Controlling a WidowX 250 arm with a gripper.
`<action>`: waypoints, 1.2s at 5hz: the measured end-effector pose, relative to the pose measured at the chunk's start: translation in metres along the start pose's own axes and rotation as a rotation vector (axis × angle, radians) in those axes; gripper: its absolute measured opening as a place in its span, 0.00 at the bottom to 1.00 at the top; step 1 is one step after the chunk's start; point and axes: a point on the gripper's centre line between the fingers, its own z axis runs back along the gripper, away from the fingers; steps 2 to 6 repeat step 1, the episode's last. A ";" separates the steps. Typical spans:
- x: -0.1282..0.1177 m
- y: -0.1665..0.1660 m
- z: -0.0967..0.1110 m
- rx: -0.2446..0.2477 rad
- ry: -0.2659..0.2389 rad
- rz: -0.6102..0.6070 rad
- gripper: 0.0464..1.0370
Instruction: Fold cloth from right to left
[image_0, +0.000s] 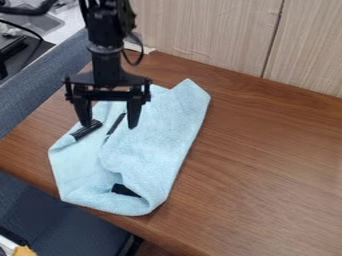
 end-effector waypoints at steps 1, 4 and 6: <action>-0.003 0.003 0.024 0.026 -0.071 0.004 0.96; -0.003 0.003 0.024 0.026 -0.071 0.004 0.96; -0.003 0.003 0.024 0.026 -0.071 0.004 0.96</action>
